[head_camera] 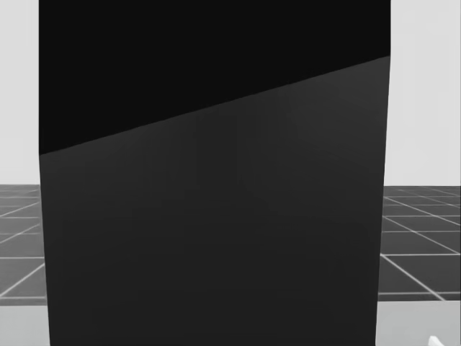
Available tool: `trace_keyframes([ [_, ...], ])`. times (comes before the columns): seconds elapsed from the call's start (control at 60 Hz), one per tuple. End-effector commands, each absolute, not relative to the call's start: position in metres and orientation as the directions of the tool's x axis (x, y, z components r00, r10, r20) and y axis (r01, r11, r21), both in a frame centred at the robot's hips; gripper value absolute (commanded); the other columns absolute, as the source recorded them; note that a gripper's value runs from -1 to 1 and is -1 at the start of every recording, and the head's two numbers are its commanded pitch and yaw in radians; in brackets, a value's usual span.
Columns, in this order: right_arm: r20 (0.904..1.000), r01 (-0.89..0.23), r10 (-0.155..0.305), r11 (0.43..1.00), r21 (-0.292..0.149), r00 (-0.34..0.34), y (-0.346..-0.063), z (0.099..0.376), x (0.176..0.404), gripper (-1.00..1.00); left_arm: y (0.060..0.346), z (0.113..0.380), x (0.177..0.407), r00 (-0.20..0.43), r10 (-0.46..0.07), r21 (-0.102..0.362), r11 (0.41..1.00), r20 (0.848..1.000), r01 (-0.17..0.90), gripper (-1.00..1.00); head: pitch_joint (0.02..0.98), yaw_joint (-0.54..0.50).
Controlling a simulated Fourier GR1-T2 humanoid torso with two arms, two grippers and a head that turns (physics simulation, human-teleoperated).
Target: Reach around the screen and pick up the object behind it.
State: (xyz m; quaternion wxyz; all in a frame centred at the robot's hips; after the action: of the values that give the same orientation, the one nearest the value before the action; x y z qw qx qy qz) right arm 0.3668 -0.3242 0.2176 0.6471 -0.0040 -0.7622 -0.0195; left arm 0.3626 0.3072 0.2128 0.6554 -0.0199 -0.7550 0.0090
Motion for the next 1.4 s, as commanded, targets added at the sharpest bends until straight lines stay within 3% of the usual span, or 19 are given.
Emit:
trace_keyframes([
  [0.017,0.9883,-0.007,-0.030,1.000,0.029,-0.150,-0.319,0.216,0.365,-1.00,0.304,0.212,0.363,-0.138,0.036,-0.033,0.999,0.990,0.026,-1.00,0.108,-0.03],
  [0.15,0.9918,-0.081,-0.016,0.997,0.006,-0.127,-0.314,0.217,0.364,-1.00,0.297,0.215,0.357,-0.108,0.028,-0.020,0.997,0.994,0.077,-1.00,0.110,-0.03],
  [0.317,0.9924,-0.278,-0.045,0.960,0.011,-0.114,-0.315,0.220,0.349,-1.00,0.289,0.221,0.335,-0.066,-0.009,0.025,0.971,0.998,0.239,-1.00,0.109,-0.02],
  [0.433,0.9932,-0.358,-0.019,0.933,-0.023,-0.115,-0.317,0.219,0.337,-1.00,0.292,0.224,0.318,-0.051,-0.039,0.053,0.944,0.998,0.325,-1.00,0.113,-0.01],
  [0.45,0.9930,-0.383,-0.007,0.923,-0.039,-0.118,-0.319,0.219,0.332,-1.00,0.294,0.224,0.312,-0.038,-0.054,0.064,0.930,0.998,0.363,-1.00,0.114,-0.02],
  [0.517,0.9938,-0.444,-0.021,0.896,-0.030,-0.109,-0.321,0.219,0.322,-1.00,0.299,0.222,0.301,-0.030,-0.081,0.086,0.910,0.996,0.406,-1.00,0.118,-0.02],
  [0.6,0.9938,-0.506,-0.026,0.862,-0.033,-0.108,-0.325,0.219,0.311,-1.00,0.305,0.222,0.289,-0.016,-0.089,0.086,0.883,0.996,0.462,-1.00,0.122,-0.02],
  [0.817,0.9903,-0.631,0.036,0.767,-0.114,-0.134,-0.334,0.214,0.288,-1.00,0.322,0.219,0.262,0.017,-0.132,0.094,0.786,0.991,0.611,-1.00,0.130,-0.02],
  [1.1,0.9845,-0.738,0.075,0.653,-0.169,-0.159,-0.335,0.203,0.278,-1.00,0.335,0.203,0.272,0.051,-0.204,0.113,0.716,0.978,0.688,-1.00,0.144,0.02],
  [1.4,0.9818,-0.771,0.088,0.609,-0.187,-0.168,-0.336,0.197,0.277,-1.00,0.348,0.191,0.312,0.096,-0.227,0.087,0.680,0.969,0.728,-1.00,0.156,0.05],
])
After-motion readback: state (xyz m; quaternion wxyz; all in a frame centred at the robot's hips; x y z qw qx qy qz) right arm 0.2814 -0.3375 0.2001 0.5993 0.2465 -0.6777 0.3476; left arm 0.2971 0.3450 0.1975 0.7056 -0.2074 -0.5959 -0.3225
